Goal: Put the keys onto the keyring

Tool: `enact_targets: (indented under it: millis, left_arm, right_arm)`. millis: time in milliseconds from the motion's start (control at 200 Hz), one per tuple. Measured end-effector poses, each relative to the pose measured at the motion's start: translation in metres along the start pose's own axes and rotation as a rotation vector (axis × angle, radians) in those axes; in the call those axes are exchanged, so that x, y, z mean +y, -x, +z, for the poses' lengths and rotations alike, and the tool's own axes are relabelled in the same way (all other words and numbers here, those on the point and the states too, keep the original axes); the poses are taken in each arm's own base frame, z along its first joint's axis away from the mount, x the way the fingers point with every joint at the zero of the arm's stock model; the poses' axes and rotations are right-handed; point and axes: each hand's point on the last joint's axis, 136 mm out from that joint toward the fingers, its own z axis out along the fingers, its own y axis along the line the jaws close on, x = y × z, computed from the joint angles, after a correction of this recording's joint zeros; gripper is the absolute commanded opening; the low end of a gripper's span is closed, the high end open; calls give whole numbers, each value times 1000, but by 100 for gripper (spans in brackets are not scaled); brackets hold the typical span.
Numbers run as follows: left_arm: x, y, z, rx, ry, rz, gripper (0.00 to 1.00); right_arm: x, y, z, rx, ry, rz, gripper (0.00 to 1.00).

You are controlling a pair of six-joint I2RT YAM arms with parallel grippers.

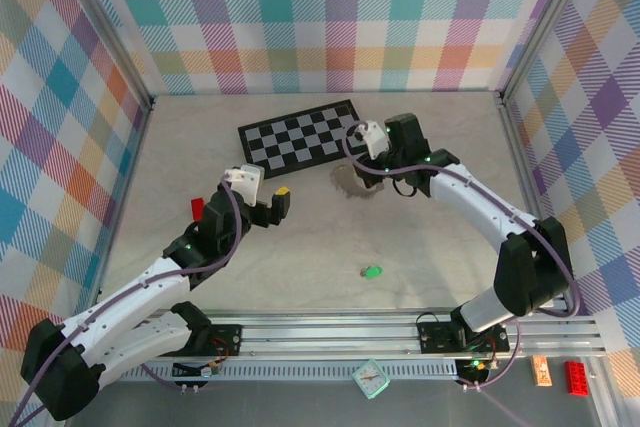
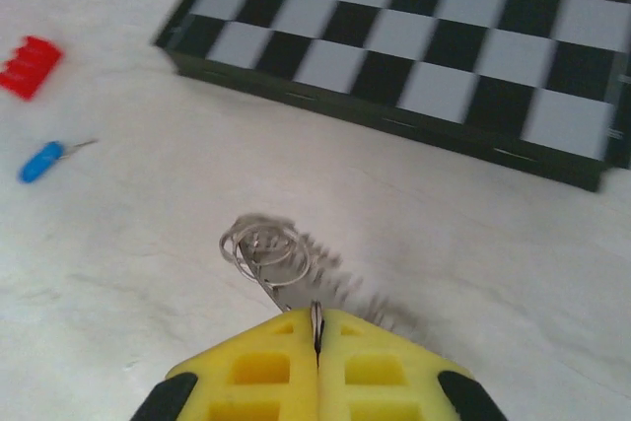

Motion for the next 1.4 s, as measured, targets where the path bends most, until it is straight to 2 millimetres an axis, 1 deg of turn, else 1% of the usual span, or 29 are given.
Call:
enact_targets:
  millis: [40, 120, 195, 315, 375, 450, 535, 610, 680, 770, 845, 940, 1095, 1215, 1300, 1400]
  left_arm:
    - [1, -2, 0, 13, 4, 29, 95]
    - [1, 1, -2, 27, 3, 74, 93]
    - [-1, 10, -4, 28, -8, 108, 90]
    - [-9, 23, -5, 20, -46, 163, 84]
    - [-13, 21, -5, 32, -68, 204, 82]
    - [-17, 16, -3, 52, -88, 257, 75]
    - [-18, 9, -1, 76, -101, 318, 68]
    - [-19, 8, 0, 90, -119, 355, 59]
    - [-18, 13, 1, 86, -143, 364, 54]
    - [-16, 20, 2, 73, -173, 379, 50]
    - [-22, 22, 3, 69, -227, 410, 46]
    - [-39, 15, 4, 84, -336, 459, 44]
    - [-63, -8, 5, 127, -499, 517, 43]
    - [-75, -18, 3, 134, -587, 559, 31]
    - [-81, -21, 2, 132, -632, 581, 28]
    - [-87, -27, -1, 134, -686, 606, 19]
  right_arm:
    - [9, 0, 2, -18, 43, -23, 0]
    - [25, 0, 6, -45, 120, -63, 0]
    - [37, 3, 6, -68, 181, -92, 0]
    - [56, 14, 5, -122, 269, -150, 0]
    - [65, 16, 6, -136, 308, -179, 0]
    - [74, 17, 6, -154, 349, -217, 0]
    - [87, 13, 6, -174, 397, -276, 0]
    - [97, 4, 7, -174, 438, -321, 0]
    - [104, -4, 8, -170, 470, -359, 0]
    - [110, -8, 7, -178, 498, -403, 0]
    - [116, -9, 6, -187, 517, -439, 0]
    - [123, -10, 5, -198, 537, -482, 0]
    - [134, -16, 4, -197, 567, -543, 0]
    - [140, -21, 4, -192, 580, -579, 0]
    - [144, -25, 4, -183, 585, -604, 0]
    - [149, -29, 4, -175, 592, -626, 0]
